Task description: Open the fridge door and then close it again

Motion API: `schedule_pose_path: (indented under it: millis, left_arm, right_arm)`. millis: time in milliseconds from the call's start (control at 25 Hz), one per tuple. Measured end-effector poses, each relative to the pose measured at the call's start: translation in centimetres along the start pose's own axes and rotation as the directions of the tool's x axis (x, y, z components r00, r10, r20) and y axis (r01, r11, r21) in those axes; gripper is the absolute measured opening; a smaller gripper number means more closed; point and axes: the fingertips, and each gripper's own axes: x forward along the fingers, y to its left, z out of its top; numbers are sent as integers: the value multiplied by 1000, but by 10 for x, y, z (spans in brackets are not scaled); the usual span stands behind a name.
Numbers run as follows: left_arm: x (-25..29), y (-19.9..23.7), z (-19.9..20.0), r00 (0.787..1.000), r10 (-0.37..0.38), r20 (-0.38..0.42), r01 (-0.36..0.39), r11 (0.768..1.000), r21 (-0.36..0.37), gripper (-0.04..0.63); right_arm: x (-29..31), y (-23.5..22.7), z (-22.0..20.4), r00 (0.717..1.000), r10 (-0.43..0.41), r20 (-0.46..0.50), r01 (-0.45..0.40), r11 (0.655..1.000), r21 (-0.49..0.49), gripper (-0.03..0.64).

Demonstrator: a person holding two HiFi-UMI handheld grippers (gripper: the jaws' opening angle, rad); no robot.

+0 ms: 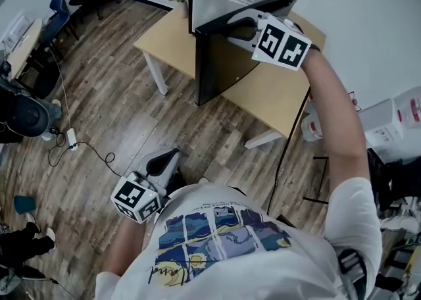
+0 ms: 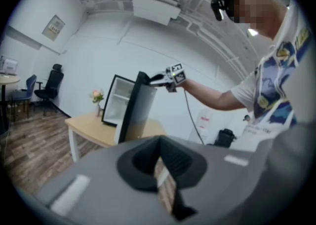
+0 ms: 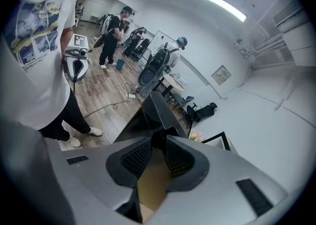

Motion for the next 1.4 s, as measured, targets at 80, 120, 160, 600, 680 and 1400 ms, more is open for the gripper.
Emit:
schedule_pose_path:
  millis: [80,120,160,600,680,1400]
  left_arm:
    - [3,-4,1,1000,-9,-3,9,1000,4,8]
    - [5,-6,1,1000,-13,-3,14,1000,7,8]
    - [7,-8,1,1000,-17,-4,17,1000,10,8]
    - [13,-24,-1,999,-50,-20,51,998,32,8]
    - [16,-27,-3,998,-58,-24,58,998,36,8]
    - [33,-48,-1,994,-109,-34,111,991,73,8]
  right_arm:
    - [-4,4,-1,1000,4,3,-4,1000,-5,67]
    - [-7,6,-2,1000,6,4,-6,1000,-8,67]
    - [-9,7,-3,1000,8,4,-8,1000,-11,67]
    - [-37,29,-12,1000,19,-14,-20,999,-33,71]
    - [-43,32,-15,1000,18,-20,-18,999,-36,72]
    - [-88,60,-45,998,40,-39,-43,997,-68,78]
